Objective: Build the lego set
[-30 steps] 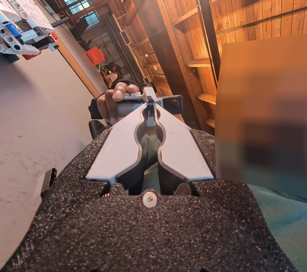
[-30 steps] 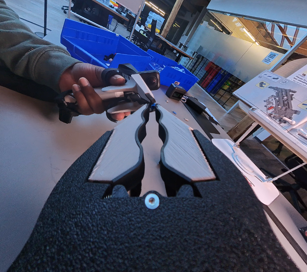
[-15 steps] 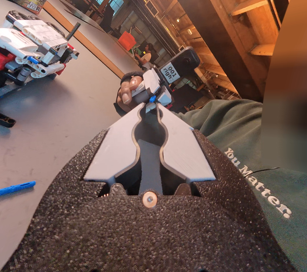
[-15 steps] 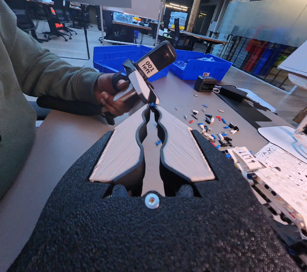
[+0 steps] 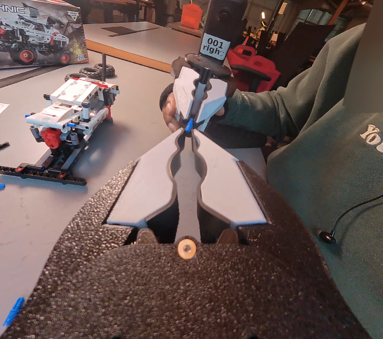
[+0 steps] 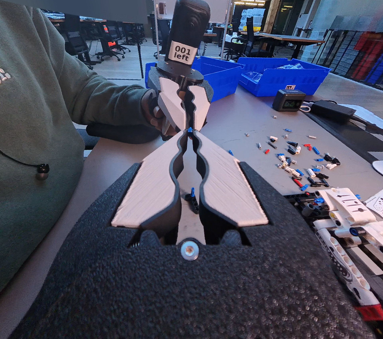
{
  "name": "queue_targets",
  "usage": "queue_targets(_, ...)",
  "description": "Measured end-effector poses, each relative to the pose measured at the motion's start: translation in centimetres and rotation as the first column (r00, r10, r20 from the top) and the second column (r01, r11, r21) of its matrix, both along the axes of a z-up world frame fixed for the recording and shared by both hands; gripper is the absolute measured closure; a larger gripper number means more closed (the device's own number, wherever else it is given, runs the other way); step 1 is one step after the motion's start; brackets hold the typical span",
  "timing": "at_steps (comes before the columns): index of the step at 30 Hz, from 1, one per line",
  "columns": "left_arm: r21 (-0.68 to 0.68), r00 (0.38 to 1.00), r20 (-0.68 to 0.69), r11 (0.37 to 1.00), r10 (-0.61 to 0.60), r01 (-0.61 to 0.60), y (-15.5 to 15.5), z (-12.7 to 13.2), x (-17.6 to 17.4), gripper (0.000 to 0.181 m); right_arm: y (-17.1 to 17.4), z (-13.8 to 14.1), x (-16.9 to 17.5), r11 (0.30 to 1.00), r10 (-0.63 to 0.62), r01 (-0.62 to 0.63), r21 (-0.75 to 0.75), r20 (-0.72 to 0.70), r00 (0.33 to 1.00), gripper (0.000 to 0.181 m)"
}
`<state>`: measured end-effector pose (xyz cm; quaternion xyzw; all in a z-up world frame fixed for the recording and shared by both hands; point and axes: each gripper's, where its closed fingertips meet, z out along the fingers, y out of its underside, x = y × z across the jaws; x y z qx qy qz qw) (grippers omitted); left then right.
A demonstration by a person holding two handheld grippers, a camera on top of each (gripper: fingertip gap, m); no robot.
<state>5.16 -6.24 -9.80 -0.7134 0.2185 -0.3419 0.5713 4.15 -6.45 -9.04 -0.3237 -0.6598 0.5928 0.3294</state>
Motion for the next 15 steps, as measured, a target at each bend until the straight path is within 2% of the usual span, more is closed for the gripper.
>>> queue_targets(5, -0.039, 0.986, 0.142, 0.995, -0.086, 0.092, -0.7, 0.6, 0.2, 0.174, -0.4, 0.1, 0.4, 0.999, 0.031, -0.031, -0.013, 0.007, 0.999, 0.178)
queue_targets(12, -0.062, 0.976, 0.189, 0.991, -0.108, 0.122, -0.8, 0.7, 0.3, 0.177, -0.6, 0.1, 0.5, 0.998, 0.048, -0.047, -0.029, 0.010, 0.999, 0.178)
queue_targets(15, -0.106, 0.946, 0.290, 0.978, -0.142, 0.179, -1.1, 1.1, 0.3, 0.178, -0.8, 0.3, 0.6, 0.998, 0.050, -0.050, -0.023, -0.007, 0.999, 0.177)
